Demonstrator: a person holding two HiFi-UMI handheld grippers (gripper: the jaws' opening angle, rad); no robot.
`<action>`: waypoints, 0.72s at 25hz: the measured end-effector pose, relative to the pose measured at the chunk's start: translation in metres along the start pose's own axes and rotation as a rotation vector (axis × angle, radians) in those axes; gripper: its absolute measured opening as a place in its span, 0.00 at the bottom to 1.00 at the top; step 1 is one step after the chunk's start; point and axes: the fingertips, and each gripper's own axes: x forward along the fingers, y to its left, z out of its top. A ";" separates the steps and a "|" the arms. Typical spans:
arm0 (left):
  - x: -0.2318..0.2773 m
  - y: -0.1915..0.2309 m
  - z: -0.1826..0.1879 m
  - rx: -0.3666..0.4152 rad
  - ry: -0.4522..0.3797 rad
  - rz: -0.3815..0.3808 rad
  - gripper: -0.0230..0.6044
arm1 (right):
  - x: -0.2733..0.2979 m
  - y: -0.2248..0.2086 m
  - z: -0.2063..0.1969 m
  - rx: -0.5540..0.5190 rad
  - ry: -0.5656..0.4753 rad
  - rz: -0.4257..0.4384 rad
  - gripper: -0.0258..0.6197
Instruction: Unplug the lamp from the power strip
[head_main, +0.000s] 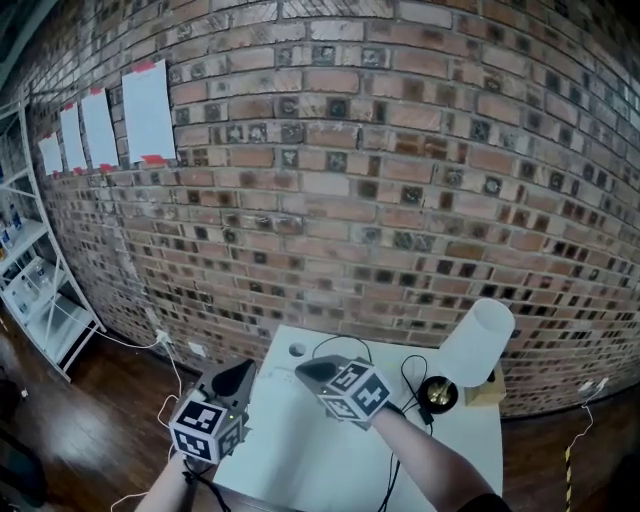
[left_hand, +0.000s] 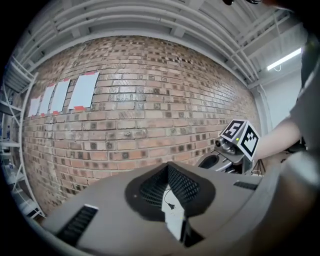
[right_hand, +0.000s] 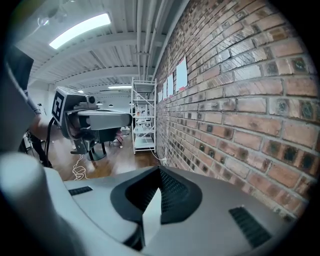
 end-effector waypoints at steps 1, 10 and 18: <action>-0.002 -0.002 0.000 -0.009 -0.004 -0.005 0.06 | 0.000 0.002 0.000 0.012 -0.002 -0.003 0.03; -0.010 -0.014 0.011 -0.008 -0.060 0.005 0.06 | -0.022 0.018 0.001 0.000 -0.063 0.000 0.03; -0.003 -0.048 0.031 -0.006 -0.069 0.009 0.06 | -0.067 0.008 0.014 -0.005 -0.157 -0.004 0.03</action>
